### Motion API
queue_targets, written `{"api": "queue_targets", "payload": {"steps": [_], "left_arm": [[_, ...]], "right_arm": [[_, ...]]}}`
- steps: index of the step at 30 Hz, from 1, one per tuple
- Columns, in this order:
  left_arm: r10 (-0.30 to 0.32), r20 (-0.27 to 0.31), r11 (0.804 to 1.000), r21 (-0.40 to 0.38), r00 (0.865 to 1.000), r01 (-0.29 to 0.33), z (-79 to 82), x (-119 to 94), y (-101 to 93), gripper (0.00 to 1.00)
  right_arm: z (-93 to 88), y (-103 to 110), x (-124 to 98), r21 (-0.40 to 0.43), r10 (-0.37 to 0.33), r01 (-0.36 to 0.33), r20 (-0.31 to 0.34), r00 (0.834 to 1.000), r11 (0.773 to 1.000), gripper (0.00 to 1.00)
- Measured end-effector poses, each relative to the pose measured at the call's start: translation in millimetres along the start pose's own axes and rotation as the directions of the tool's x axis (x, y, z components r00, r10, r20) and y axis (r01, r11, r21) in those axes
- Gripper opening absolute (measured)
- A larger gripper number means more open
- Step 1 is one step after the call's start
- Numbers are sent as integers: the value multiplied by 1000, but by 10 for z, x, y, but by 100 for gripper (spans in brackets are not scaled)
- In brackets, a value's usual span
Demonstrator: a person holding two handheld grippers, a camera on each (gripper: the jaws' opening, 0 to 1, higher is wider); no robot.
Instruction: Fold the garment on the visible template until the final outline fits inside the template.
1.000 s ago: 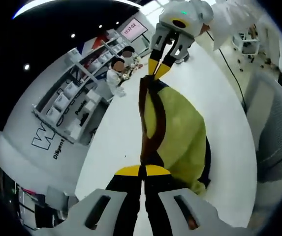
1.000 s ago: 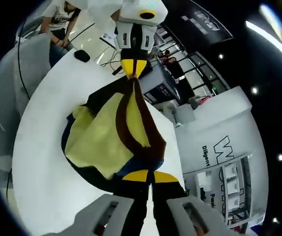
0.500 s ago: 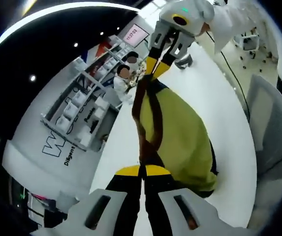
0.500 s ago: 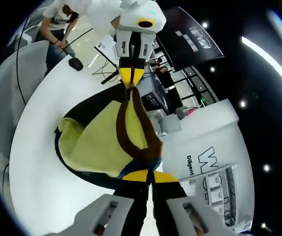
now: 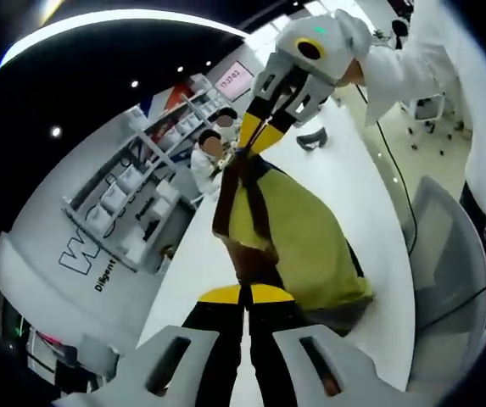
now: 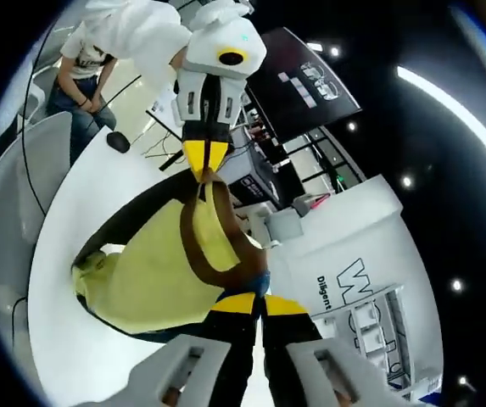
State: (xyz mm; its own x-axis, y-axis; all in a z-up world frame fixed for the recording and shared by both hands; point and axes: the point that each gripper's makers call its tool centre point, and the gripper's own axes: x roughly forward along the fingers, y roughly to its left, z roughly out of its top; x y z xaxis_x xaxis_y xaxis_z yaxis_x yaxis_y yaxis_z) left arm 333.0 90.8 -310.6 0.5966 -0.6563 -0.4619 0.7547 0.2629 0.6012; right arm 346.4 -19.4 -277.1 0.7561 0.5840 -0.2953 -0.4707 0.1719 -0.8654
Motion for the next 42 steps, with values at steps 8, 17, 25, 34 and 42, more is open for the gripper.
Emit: {"api": "queue_targets", "payload": {"steps": [8, 17, 25, 34, 42], "left_arm": [[5, 19, 1000, 31, 1000, -6, 271, -179, 26, 0], [5, 38, 998, 56, 999, -7, 470, -317, 61, 0], [-63, -13, 998, -2, 998, 63, 221, -210, -65, 0], [-137, -43, 988, -79, 990, 134, -25, -21, -327, 0], [-191, -31, 969, -163, 981, 183, -182, 123, -474, 0]], "right_arm": [[172, -113, -199, 3, -3, 3, 14, 1000, 1000, 0], [387, -285, -436, -18, -33, 34, 45, 998, 999, 0], [81, -74, -290, 13, 53, -52, -29, 998, 999, 0], [-188, 164, -179, 79, 133, -128, -68, 989, 989, 0], [-336, 333, -97, 117, 186, -175, -89, 979, 978, 0]]}}
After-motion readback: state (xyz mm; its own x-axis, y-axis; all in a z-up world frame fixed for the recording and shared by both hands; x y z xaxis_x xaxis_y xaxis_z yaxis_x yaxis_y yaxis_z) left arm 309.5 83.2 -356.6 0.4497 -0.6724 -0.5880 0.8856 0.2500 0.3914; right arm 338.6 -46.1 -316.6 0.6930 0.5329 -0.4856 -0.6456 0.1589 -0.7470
